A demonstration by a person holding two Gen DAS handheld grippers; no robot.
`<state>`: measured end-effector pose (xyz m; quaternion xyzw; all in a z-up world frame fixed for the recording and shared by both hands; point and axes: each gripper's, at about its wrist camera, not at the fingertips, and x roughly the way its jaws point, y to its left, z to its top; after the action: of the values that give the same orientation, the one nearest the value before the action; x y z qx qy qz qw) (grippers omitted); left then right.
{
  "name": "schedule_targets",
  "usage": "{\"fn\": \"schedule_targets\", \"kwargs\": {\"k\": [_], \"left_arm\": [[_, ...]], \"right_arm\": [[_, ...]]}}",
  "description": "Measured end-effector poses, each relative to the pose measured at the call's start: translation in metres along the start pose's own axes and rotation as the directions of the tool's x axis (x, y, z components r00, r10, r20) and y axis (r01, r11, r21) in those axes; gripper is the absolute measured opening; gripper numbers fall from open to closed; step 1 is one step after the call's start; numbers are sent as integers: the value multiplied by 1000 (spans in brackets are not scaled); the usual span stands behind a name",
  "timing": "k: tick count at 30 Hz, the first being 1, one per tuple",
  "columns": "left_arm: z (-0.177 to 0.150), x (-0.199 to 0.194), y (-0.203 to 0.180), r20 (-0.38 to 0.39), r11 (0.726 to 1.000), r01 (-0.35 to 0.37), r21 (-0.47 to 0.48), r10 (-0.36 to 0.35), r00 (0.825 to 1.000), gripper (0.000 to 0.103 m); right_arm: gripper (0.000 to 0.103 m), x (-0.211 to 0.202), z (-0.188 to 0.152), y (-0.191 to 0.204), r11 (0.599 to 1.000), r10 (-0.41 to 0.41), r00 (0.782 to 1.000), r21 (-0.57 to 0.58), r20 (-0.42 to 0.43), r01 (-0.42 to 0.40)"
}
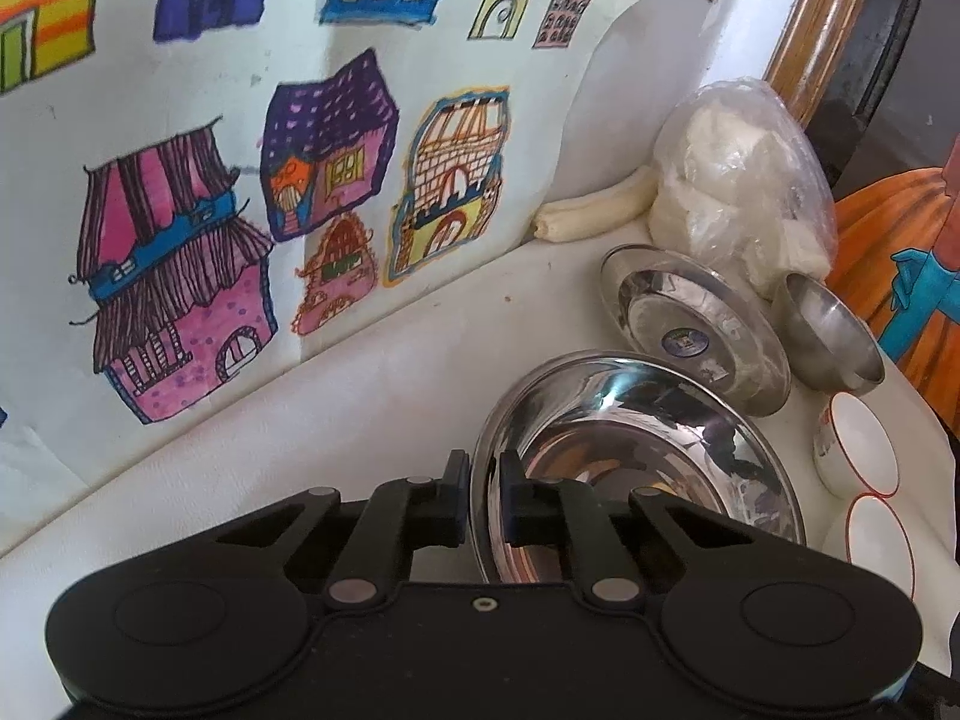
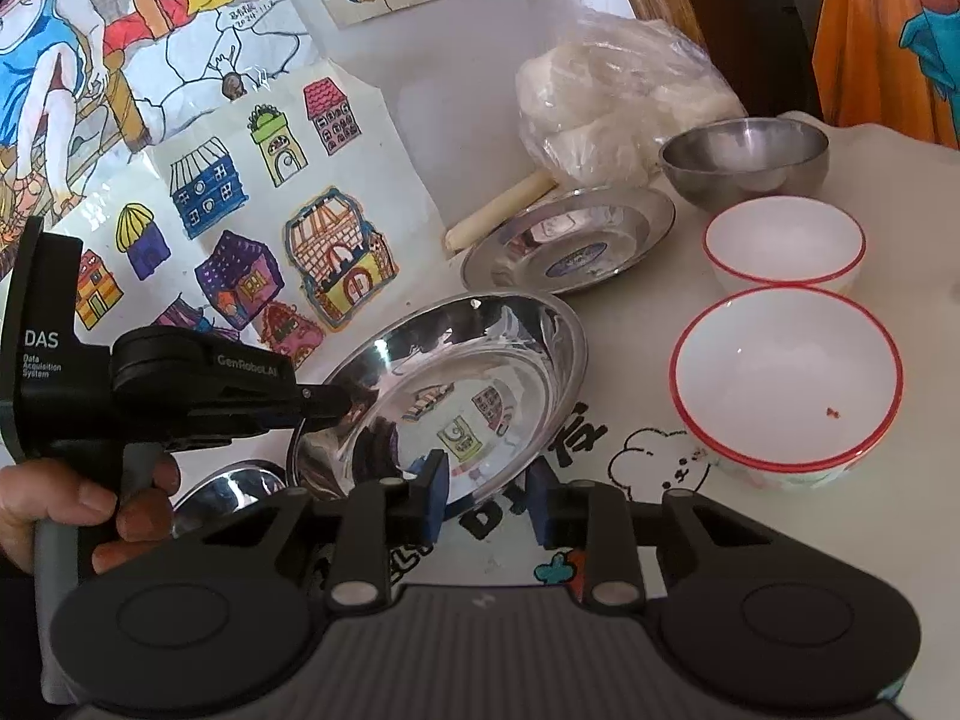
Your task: Organize plates and bowls
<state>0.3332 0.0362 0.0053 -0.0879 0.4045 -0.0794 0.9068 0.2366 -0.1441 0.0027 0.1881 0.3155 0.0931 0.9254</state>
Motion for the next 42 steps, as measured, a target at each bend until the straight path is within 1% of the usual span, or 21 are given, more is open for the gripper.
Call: {"fn": "schedule_targets", "kwargs": {"k": [8,15,22,26,30,33,36,42], "left_arm": [[1,-26,-3,50,1000,12,3,-13,999,10],[-9,-55,8,82,1000,-18,1,18,996,10],[-30,-90,39,95,998,-41,-52,46,994,10],[-47,-109,59,97,994,-75,-76,83,992,10],[-64,-120,78,75,989,-114,-95,121,990,10],[-75,-126,86,63,986,-139,-95,146,987,11],[-80,-132,90,70,983,-161,-93,168,983,11],[-85,-135,93,58,981,-177,-84,182,982,12]], "right_arm": [[31,-17,2,6,1000,10,999,-28,49,-8],[31,-29,1,19,997,51,997,-61,58,-48],[31,-36,-10,45,986,108,994,-131,28,-104],[31,-37,-19,63,972,145,989,-184,-5,-143],[31,-37,-30,77,958,173,984,-223,-45,-178],[31,-36,-37,86,948,187,980,-247,-69,-198],[31,-35,-42,92,941,194,977,-264,-86,-210],[31,-37,-47,97,935,188,977,-287,-99,-209]]}}
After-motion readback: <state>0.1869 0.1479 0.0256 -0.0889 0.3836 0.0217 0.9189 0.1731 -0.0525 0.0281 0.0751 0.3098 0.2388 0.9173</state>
